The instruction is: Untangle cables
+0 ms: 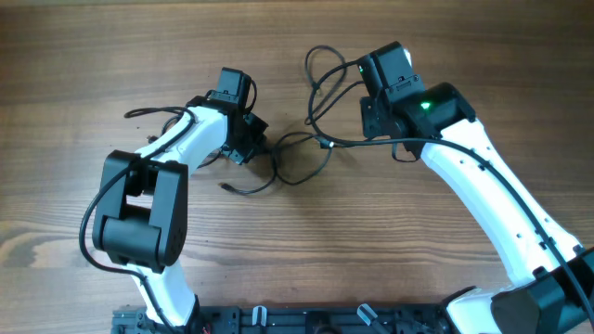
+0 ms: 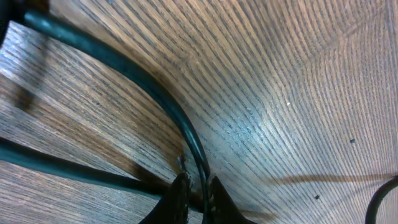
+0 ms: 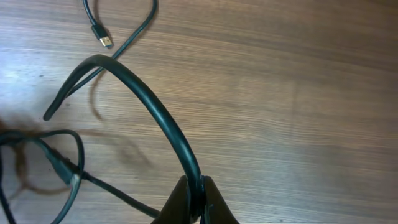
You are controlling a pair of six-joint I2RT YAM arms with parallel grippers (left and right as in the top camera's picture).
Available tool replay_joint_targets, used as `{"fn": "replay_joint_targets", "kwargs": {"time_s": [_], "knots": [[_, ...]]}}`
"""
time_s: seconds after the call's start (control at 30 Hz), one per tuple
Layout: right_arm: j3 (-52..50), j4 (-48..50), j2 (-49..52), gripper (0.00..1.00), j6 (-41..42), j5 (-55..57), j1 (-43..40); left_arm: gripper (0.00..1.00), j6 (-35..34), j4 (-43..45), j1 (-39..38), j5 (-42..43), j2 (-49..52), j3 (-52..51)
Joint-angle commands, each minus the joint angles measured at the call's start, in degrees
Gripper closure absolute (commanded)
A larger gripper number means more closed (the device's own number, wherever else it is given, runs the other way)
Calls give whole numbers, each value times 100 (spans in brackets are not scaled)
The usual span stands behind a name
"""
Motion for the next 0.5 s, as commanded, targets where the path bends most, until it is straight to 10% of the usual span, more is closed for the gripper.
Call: {"fn": "replay_joint_targets", "kwargs": {"time_s": [0.0,0.47], "knots": [[101,-28,-52,96,-479,455,-31,88,90,-37,55,-101,127,-76],[96,-138,-52,95,-2282,457,-33,88,92,-37,55,-103,127,-76]]}}
